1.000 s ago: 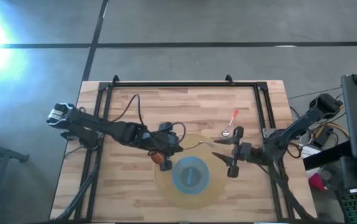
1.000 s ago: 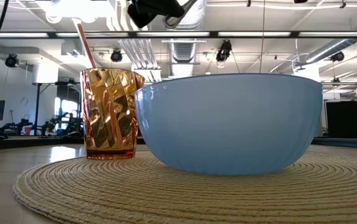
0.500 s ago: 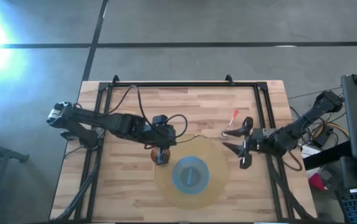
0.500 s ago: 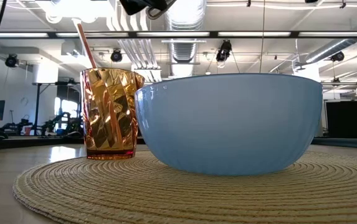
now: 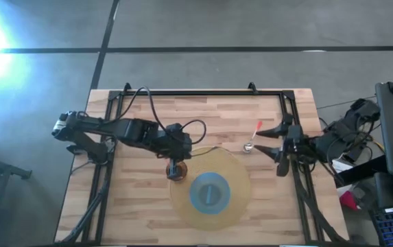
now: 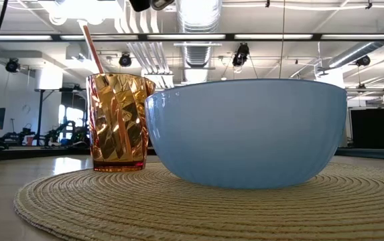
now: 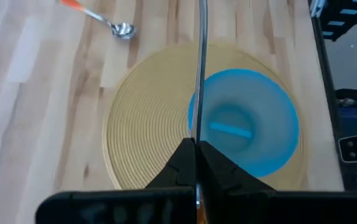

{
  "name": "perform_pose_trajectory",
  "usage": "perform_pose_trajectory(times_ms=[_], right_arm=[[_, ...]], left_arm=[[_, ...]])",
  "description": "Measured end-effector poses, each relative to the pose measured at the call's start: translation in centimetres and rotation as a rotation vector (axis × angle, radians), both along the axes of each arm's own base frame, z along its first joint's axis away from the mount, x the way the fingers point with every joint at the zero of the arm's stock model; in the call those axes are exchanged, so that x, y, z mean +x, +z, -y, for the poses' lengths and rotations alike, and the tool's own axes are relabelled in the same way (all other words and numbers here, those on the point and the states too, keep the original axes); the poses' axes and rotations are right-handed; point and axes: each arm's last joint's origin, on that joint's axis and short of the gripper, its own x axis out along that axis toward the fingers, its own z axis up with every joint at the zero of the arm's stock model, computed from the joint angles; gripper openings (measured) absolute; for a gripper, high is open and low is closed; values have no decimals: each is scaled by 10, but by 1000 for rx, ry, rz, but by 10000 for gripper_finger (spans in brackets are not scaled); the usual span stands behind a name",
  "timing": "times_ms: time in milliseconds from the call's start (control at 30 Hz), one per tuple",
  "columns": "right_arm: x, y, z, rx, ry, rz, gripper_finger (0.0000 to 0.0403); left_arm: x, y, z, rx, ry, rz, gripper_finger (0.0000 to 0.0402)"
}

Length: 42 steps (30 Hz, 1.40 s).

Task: Pick & Place Utensil
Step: Put the fork into the bowl

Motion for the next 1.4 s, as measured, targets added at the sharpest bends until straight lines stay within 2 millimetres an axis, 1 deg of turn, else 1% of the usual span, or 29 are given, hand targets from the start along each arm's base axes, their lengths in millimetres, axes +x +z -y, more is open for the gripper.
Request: perform_pose_trajectory(times_ms=[67,200,333,433,667,767,933,1167,1300,1400], right_arm=[[0,11,3,9,-16,-18,206],[1,27,10,32,-57,-66,206],[8,34,16,71,-40,-120,206],[14,36,18,88,-19,-152,206],[37,24,18,123,60,-251,206],[48,17,13,127,89,-294,206],[69,2,3,125,128,-371,206],[90,-15,-6,57,145,-450,206],[100,-16,-10,48,149,-461,206],[106,-20,-12,23,153,-481,206]], left_arm=[[1,-3,0,-25,6,-22,0],[6,-10,2,-69,4,-65,0],[16,-20,5,-121,-19,-107,0],[23,-26,7,-120,-21,-125,0],[30,-24,7,-114,-27,-116,0],[31,-20,7,-116,-28,-107,0],[31,-20,6,-115,-25,-111,0],[31,-21,5,-114,-16,-117,0],[31,-22,4,-118,-10,-118,0],[31,-22,4,-118,-10,-119,0]])
